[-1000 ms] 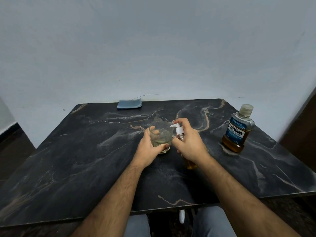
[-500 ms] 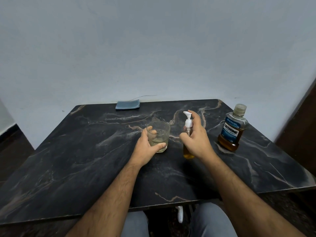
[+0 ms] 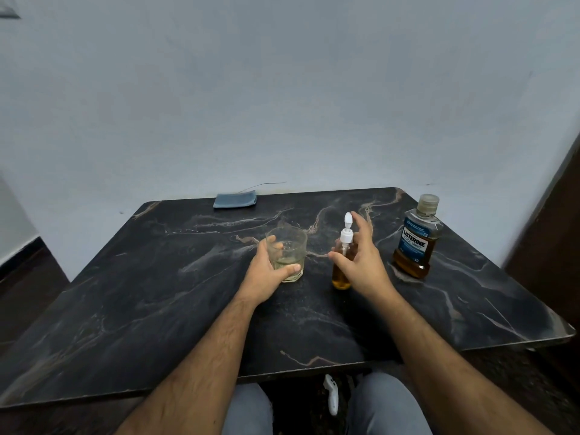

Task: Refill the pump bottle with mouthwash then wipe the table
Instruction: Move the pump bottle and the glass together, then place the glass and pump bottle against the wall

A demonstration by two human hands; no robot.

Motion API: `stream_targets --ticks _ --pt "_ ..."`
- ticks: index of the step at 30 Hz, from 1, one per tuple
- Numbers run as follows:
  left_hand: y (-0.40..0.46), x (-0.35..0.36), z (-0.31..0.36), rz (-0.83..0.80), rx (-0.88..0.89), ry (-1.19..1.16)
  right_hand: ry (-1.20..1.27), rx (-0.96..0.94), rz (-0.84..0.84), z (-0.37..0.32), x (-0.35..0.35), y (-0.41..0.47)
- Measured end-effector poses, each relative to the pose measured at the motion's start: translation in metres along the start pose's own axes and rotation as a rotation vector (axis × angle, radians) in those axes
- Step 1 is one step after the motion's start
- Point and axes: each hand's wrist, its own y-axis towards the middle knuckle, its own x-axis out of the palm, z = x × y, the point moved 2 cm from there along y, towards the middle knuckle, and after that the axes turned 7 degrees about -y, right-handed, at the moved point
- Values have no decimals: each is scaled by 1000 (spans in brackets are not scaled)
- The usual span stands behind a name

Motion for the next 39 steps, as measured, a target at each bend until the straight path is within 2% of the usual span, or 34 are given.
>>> stream_targets --ticks 2,10,14,24,31,39 --pt "1 0 -1 1 -5 0 6 7 -5 5 0 -1" --pt "1 -2 -1 -11 -25 -47 -28 90 -195 34 -2 -5" --pt "2 -3 1 -7 -31 -93 55 111 -221 41 -4 -3" --pt "3 -4 4 63 -10 -91 20 140 50 32 3 15" --pt "22 -16 15 132 2 -105 19 127 72 21 11 42" --pt "91 -30 29 215 3 -57 -12 128 102 15 25 113"
